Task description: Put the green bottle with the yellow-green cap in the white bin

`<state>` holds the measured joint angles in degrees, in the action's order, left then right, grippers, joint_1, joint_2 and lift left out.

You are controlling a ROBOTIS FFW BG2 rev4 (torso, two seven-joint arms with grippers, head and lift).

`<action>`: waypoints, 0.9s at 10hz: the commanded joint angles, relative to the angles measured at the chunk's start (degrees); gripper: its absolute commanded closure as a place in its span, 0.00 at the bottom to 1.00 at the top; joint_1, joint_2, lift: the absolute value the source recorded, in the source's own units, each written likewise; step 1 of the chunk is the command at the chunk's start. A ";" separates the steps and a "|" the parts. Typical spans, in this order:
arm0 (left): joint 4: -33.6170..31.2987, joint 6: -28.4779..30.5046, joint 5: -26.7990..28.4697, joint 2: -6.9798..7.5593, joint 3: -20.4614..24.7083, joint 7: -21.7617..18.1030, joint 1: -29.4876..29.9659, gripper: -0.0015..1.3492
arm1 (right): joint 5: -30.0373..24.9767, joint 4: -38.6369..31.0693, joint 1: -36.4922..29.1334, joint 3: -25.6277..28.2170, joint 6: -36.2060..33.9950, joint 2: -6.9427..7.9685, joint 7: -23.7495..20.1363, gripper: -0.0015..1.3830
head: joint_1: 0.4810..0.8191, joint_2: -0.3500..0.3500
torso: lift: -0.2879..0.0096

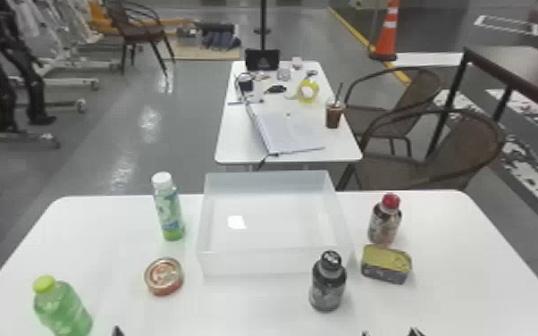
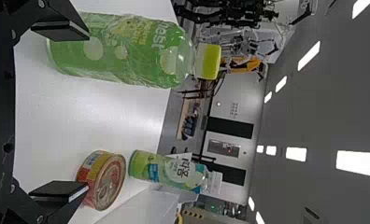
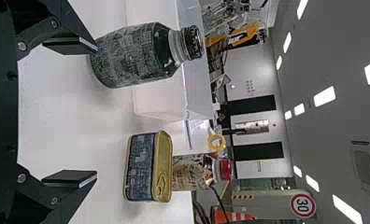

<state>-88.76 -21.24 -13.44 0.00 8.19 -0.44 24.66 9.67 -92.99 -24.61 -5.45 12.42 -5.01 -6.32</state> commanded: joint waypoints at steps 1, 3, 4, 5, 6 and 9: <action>0.61 0.50 0.78 -0.15 0.07 2.02 -1.02 0.13 | 0.00 0.00 0.00 0.00 0.06 0.00 0.00 0.24 | 0.20 0.50 | 0.63; 3.16 -1.61 0.96 -0.15 0.16 4.66 -3.66 0.13 | 0.09 0.00 0.00 0.00 0.06 0.00 0.00 0.24 | 0.20 0.50 | 0.63; 3.86 -1.96 1.40 -0.15 0.42 5.80 -4.89 0.12 | 0.09 0.00 0.09 0.00 0.06 0.00 0.00 0.24 | 0.20 0.50 | 0.63; 4.39 -1.70 1.49 -0.15 0.25 8.79 -5.77 0.12 | 0.00 0.00 0.09 0.00 0.06 0.00 0.00 0.24 | 0.20 0.50 | 0.63; 5.09 -1.70 1.58 -0.15 0.25 11.69 -6.65 0.12 | 0.09 0.00 0.09 0.00 0.06 0.00 0.00 0.24 | 0.20 0.50 | 0.63; 7.73 -1.70 1.49 -0.15 1.57 14.15 -9.02 0.13 | 0.09 0.09 0.18 0.00 -0.03 0.00 0.00 0.24 | 0.20 0.50 | 0.63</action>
<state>-81.46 -22.91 -11.94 0.00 9.51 13.69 16.02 9.74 -92.93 -24.45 -5.45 12.44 -5.01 -6.32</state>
